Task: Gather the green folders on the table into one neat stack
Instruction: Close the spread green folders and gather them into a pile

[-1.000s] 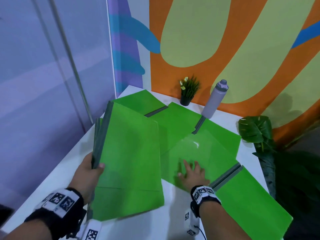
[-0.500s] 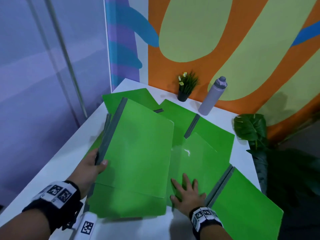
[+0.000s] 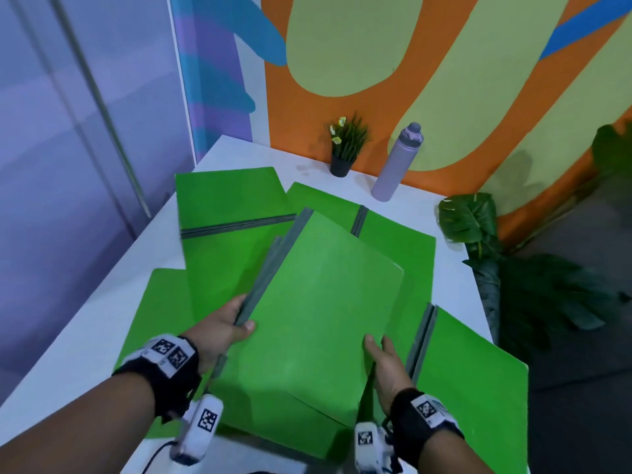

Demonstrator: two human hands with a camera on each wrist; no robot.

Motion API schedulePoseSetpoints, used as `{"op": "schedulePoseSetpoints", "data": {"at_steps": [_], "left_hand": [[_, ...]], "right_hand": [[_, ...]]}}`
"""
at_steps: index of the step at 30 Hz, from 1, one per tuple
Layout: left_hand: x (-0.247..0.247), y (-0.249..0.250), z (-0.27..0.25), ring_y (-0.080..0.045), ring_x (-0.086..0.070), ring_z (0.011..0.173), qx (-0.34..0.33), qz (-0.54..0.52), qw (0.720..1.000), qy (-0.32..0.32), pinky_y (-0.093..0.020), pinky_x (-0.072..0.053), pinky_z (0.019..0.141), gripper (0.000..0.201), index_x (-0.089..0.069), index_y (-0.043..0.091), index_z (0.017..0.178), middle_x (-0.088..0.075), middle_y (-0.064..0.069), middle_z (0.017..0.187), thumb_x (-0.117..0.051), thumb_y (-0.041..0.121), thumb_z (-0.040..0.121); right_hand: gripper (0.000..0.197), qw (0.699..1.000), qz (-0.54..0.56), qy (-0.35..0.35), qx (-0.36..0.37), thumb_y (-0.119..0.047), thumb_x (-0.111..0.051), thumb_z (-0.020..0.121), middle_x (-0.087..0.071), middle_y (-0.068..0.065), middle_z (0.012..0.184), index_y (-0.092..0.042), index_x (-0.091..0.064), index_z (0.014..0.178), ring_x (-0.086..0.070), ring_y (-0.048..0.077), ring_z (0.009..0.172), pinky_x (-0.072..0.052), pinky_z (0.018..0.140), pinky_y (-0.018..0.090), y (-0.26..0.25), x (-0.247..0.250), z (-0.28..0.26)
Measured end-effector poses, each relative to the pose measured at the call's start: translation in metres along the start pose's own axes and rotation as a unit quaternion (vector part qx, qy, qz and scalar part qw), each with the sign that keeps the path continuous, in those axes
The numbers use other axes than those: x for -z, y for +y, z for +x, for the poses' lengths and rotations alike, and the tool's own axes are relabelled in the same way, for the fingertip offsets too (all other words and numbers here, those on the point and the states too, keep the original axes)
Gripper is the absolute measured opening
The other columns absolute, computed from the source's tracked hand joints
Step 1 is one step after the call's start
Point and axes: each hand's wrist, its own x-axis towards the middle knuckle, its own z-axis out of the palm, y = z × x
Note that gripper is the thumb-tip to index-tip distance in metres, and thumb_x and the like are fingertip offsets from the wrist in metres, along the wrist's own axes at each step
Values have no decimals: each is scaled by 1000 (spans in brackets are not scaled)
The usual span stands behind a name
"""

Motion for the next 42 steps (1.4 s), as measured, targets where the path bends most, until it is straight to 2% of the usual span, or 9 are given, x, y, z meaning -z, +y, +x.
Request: {"op": "schedulePoseSetpoints", "data": {"at_steps": [4,9,14,18,21,25,32,36,42], "left_hand": [[-10,-8,26,-26,-36,139,-25,184,982,22,-45,-27,116,63,-24,20,152,-42,-4,147,-49,35,96],[27,-47,45,-32,-2,151,97,496,859,75,-64,-16,114,72,-5,25,154,10,-5,164,-32,55,95],[15,-60,19,-28,-12,150,65,594,799,69,-61,-8,118,66,-16,30,153,-21,-2,162,-40,48,94],[9,-56,4,-22,-61,118,0,505,862,37,-48,-37,111,50,-41,25,143,-62,-6,135,-44,40,95],[27,-46,19,-27,-61,115,-48,418,897,138,-40,-48,103,40,-52,15,135,-59,-12,134,-51,24,96],[60,-31,53,-32,-55,122,-32,407,882,234,-43,-46,104,41,-53,11,134,-52,-15,139,-55,16,93],[82,-18,112,-32,-55,123,2,448,865,227,-45,-49,101,49,-42,11,142,-49,-15,143,-52,11,94],[85,-22,131,-25,-64,83,34,509,830,225,-41,-59,77,38,-52,9,131,-58,-11,108,-51,15,94],[93,-16,140,-17,-60,63,47,538,815,211,-30,-52,56,19,-63,8,107,-60,-5,77,-53,19,94]], "right_hand": [[82,996,83,40,8,-14,-57,91,0,4,161,-30,-2,151,-10,32,146,-13,113,61,-3,11,14],[82,996,66,66,11,-11,-59,88,-6,5,161,-32,-9,149,-15,35,144,-19,112,63,6,31,30],[78,994,24,105,9,-8,-60,88,-12,6,160,-28,-16,149,-18,33,144,-20,112,59,11,36,34],[77,994,-4,104,-14,-4,-59,87,-18,9,159,-23,-19,149,-22,35,142,-23,111,58,11,36,36],[77,994,-12,102,-29,-2,-59,85,-22,12,157,-20,-21,149,-27,37,140,-25,110,57,10,33,38],[77,992,-51,107,-37,-1,-59,85,-23,14,156,-16,-19,149,-27,37,139,-28,111,54,16,30,39],[68,984,-113,128,-47,-9,-61,86,-37,17,146,-16,-28,145,-42,40,129,-42,102,58,30,21,48],[64,983,-123,134,-38,-6,-58,88,-40,18,143,-11,-28,144,-43,37,128,-42,103,53,29,21,52],[68,986,-100,126,-37,-5,-56,88,-34,15,149,-18,-24,147,-41,36,131,-42,103,54,34,22,53]]}}
